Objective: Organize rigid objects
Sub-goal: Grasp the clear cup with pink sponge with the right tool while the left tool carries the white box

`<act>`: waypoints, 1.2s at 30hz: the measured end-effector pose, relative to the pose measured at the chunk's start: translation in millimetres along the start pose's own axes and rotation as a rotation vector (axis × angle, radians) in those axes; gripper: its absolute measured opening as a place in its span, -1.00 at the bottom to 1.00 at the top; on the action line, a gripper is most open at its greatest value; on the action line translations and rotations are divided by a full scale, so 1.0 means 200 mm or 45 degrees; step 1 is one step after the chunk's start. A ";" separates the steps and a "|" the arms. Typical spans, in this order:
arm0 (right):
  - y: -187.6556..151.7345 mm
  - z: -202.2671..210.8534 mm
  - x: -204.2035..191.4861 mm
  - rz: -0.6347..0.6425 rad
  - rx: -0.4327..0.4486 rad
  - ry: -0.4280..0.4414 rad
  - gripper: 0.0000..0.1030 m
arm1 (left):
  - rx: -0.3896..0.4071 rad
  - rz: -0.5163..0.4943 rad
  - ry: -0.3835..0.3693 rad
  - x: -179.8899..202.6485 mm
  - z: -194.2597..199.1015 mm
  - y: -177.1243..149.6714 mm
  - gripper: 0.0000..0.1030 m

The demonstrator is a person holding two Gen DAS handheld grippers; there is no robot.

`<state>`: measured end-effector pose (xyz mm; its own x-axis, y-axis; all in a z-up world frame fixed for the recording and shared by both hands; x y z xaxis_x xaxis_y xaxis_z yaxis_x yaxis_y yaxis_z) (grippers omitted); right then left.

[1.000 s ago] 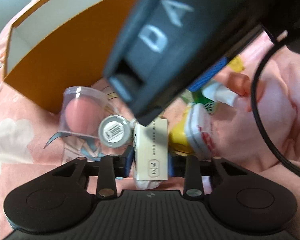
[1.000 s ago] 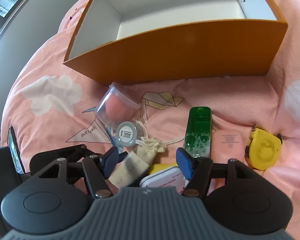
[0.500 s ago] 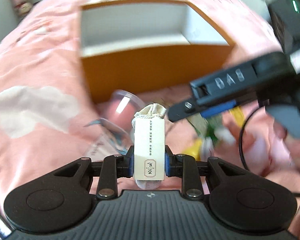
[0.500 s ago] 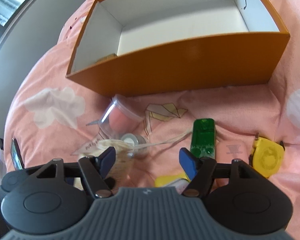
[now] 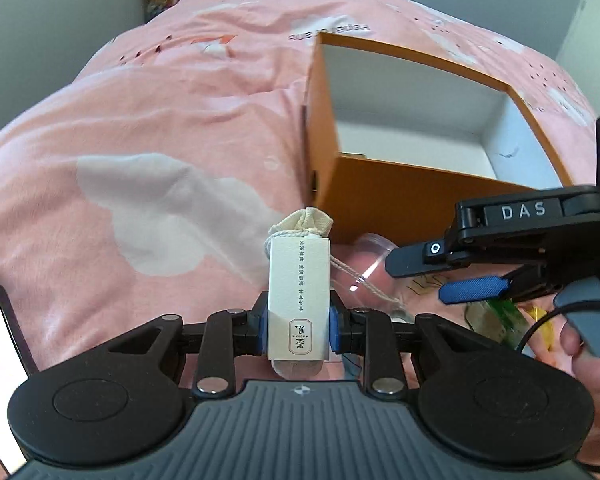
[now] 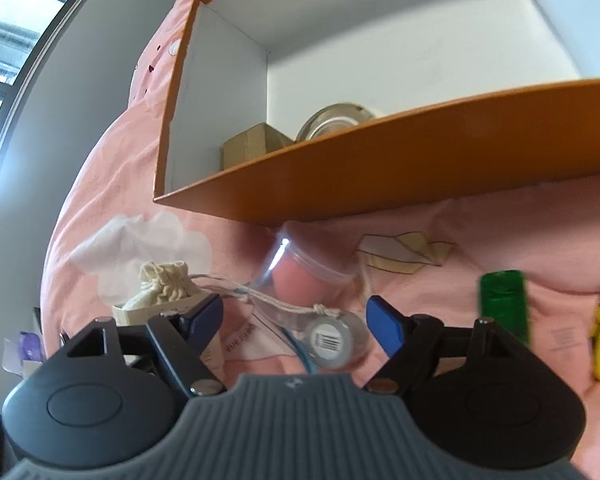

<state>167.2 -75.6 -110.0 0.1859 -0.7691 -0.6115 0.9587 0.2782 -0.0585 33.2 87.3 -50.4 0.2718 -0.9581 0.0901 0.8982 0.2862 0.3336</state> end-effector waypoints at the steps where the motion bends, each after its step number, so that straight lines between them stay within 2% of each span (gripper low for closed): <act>1: 0.01 -0.02 0.00 -0.008 -0.012 0.007 0.51 | -0.006 0.016 -0.004 -0.02 0.00 0.01 -0.40; 6: 0.08 -0.10 0.01 -0.065 -0.046 0.024 0.51 | -0.019 0.044 -0.016 -0.06 -0.06 0.02 -0.40; 13: 0.15 -0.18 0.05 -0.152 -0.008 -0.015 0.51 | -0.041 0.028 -0.015 -0.04 -0.09 0.02 -0.40; 17: 0.19 -0.23 0.06 -0.178 -0.014 0.035 0.51 | -0.056 0.009 -0.007 -0.03 -0.11 0.03 -0.40; 19: 0.21 -0.26 0.07 -0.179 -0.027 0.030 0.34 | -0.058 0.005 -0.006 -0.02 -0.12 0.03 -0.40; 22: 0.20 -0.26 0.07 -0.170 -0.037 0.032 0.33 | -0.059 0.005 -0.008 -0.03 -0.12 0.03 -0.40; 25: 0.19 -0.22 0.05 -0.108 -0.031 0.017 0.32 | -0.054 -0.003 -0.009 -0.02 -0.11 0.03 -0.40; 30: 0.12 -0.09 -0.07 0.111 0.021 -0.121 0.32 | -0.053 -0.002 -0.030 -0.01 -0.08 0.01 -0.41; 36: 0.05 0.07 -0.18 0.288 0.123 -0.238 0.31 | -0.011 -0.031 -0.051 0.03 -0.01 0.01 -0.41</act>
<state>173.1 -52.9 -76.6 0.4249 -0.7888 -0.4442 0.9027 0.4056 0.1431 36.4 81.7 -50.6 0.2361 -0.9643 0.1201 0.9075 0.2629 0.3277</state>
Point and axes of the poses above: each gripper's, at about its wrist camera, not at the fingertips, and z roughly against the way its jaws point, x to its right, y to its top, the point moved 1 cm from there along -z, roughly the way its jaws point, and after that the axes turned 13 degrees about -x, right-handed, at the moved point
